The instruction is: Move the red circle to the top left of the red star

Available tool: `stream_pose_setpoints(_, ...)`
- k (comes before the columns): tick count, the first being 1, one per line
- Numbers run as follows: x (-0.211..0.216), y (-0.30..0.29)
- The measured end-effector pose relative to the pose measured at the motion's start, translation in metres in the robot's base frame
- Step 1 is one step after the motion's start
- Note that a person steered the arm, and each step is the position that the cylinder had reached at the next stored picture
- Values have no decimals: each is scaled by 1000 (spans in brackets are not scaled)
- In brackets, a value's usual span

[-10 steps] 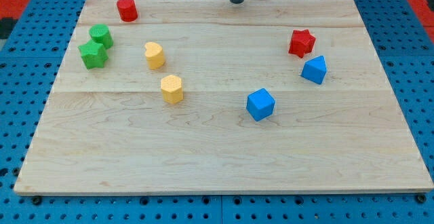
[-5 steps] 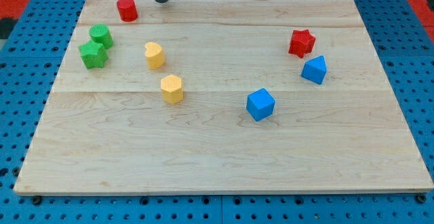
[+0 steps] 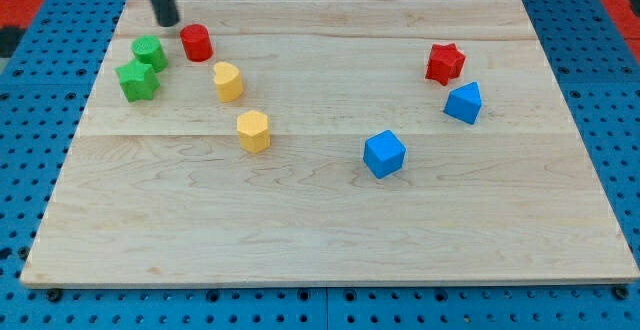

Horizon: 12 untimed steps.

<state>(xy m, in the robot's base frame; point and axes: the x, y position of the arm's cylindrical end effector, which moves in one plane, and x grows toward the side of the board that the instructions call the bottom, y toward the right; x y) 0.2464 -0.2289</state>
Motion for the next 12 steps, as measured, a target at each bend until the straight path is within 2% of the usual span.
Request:
stream_pose_setpoints(1, 45, 11)
stream_pose_setpoints(2, 51, 55)
stream_pose_setpoints(5, 24, 127)
stream_pose_setpoints(9, 13, 279)
stream_pose_setpoints(10, 9, 283)
stream_pose_setpoints(11, -6, 229)
stream_pose_setpoints(12, -9, 201)
